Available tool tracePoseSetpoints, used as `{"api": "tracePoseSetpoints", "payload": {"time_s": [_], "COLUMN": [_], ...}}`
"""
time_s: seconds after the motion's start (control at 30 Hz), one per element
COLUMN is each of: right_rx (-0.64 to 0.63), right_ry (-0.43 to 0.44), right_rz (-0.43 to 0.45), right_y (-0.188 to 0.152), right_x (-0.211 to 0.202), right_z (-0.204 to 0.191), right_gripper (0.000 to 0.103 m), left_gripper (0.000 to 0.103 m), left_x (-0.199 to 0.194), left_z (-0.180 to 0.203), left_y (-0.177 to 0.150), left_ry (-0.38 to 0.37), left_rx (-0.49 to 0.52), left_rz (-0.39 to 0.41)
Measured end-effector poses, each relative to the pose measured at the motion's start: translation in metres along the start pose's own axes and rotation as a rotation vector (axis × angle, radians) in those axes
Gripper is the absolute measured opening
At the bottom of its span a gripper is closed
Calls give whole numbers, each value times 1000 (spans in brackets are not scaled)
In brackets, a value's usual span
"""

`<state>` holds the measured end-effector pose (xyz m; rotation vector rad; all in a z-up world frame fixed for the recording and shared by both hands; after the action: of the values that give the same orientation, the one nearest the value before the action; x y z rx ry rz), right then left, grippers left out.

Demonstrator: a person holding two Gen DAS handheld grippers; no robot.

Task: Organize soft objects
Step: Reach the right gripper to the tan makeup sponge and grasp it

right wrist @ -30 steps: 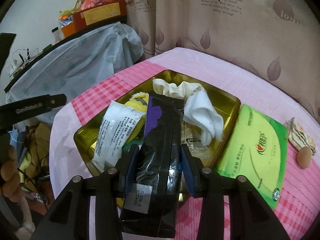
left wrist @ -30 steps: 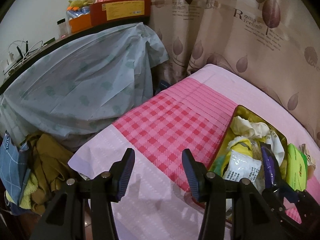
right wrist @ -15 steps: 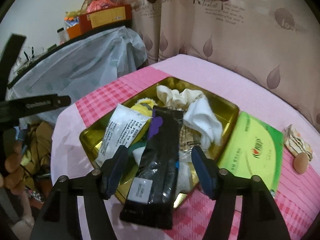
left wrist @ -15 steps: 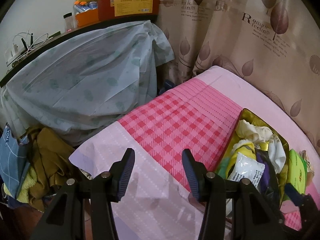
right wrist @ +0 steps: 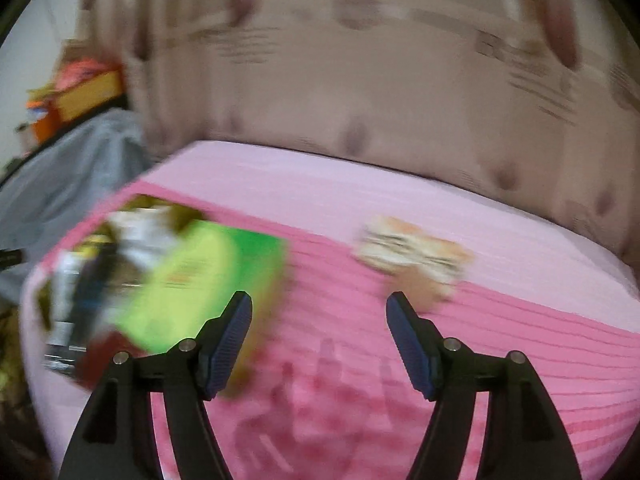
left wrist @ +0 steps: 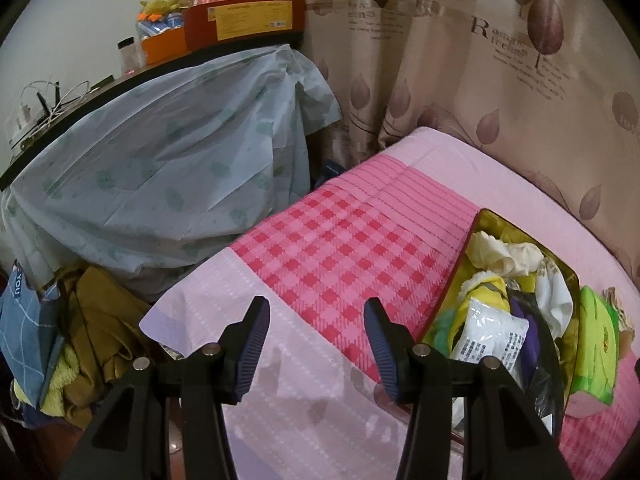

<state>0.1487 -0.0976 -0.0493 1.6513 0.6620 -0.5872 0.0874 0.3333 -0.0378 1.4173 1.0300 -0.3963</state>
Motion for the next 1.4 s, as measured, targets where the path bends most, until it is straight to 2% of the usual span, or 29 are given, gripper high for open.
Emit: {"api": "tracePoseSetpoints", "payload": {"time_s": [0.07,0.2,0.63,0.73,0.77,0.8,1.13,1.4], "right_rx": [29,51,54,60,62,62,93,129], "right_ry": [-40,-69,-143,-154,-149,-140,-98,-128], "right_rz": [-5,-31,-72,-101,-107,-109,-58,-24], "right_y": [2,2,6,6,6,6,-4,-19], "right_x": [11,34,95,103,104,104,71,31], "right_z": [24,48,55,58,59,59,72,114], "right_gripper": [67,67,67,59,52,46,44,44], "left_gripper": [50,50,50,50,50,50,50,50], "left_x": [1,4,4,6,6,7,10,-4], "left_z": [4,12,37,40,41,41,46,76], "left_y": [0,1,4,3,2,2,1,-2], "left_ry": [-3,-13,-42,-38,-38,-36,-7,-33], "left_rx": [14,48,157,172,174,176,194,304], "left_rz": [-6,-6,25,19,18,16,7,30]}}
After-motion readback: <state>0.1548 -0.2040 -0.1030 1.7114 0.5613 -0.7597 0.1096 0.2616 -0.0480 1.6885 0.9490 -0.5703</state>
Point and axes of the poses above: each gripper's, at about its wrist camera, not at the fingertips, and x roughly the way its jaws point, z to its right, y to its top, the point moved 4 cm from there along x, roughly the way its jaws point, and after that the axes turned 14 degrees about x, right-handed, at the moved point
